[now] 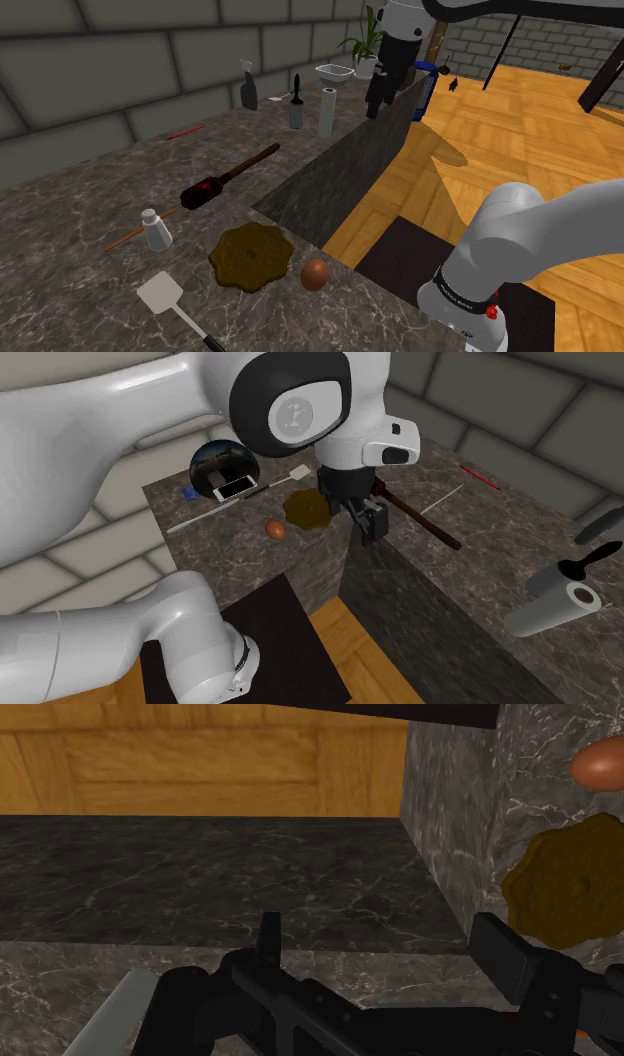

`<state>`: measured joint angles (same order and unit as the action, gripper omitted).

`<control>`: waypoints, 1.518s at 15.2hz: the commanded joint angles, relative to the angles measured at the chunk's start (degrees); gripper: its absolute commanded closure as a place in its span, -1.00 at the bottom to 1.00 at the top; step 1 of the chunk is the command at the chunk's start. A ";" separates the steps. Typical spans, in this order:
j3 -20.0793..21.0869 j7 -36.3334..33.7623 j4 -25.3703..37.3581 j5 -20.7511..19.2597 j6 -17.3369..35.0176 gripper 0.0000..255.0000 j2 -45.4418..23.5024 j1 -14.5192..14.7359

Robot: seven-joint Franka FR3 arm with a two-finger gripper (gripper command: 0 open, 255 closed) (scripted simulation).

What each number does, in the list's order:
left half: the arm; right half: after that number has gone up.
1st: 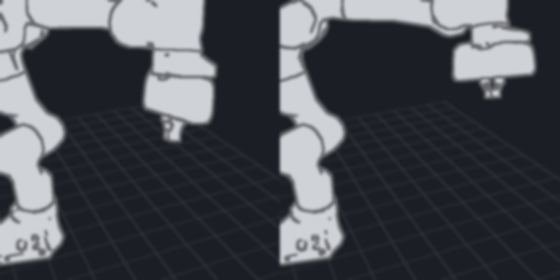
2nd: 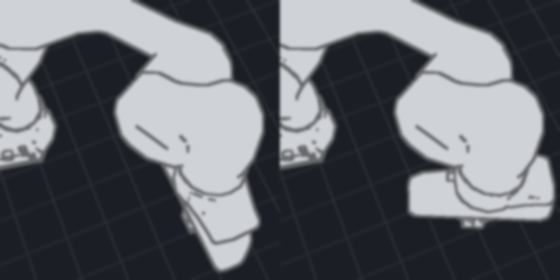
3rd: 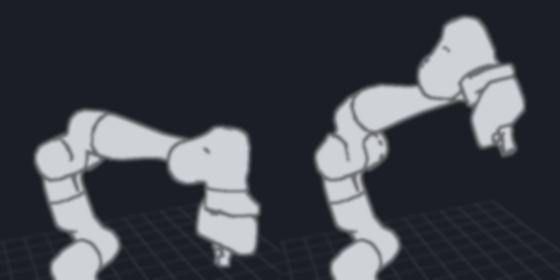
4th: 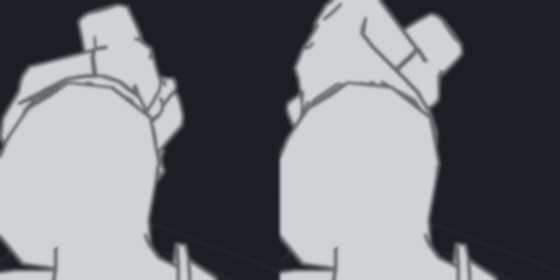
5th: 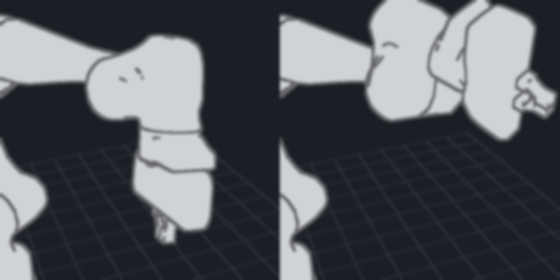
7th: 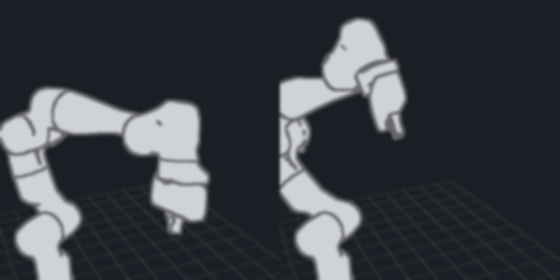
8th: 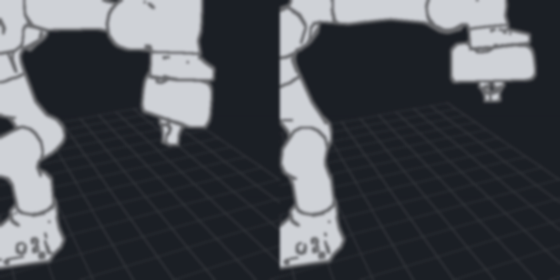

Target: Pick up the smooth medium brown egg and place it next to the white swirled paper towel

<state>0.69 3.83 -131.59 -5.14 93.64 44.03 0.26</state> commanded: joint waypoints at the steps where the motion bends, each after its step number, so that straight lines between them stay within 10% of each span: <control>1: 0.00 0.00 0.00 0.00 0.00 -1.00 0.00 0.00; 13: 17.39 -26.77 -17.35 10.06 6.66 -1.00 9.76 1.45; 23: 36.54 -50.68 -20.76 20.68 15.69 -1.00 3.74 1.91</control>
<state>34.89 -44.11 -152.72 14.60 107.91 49.49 2.68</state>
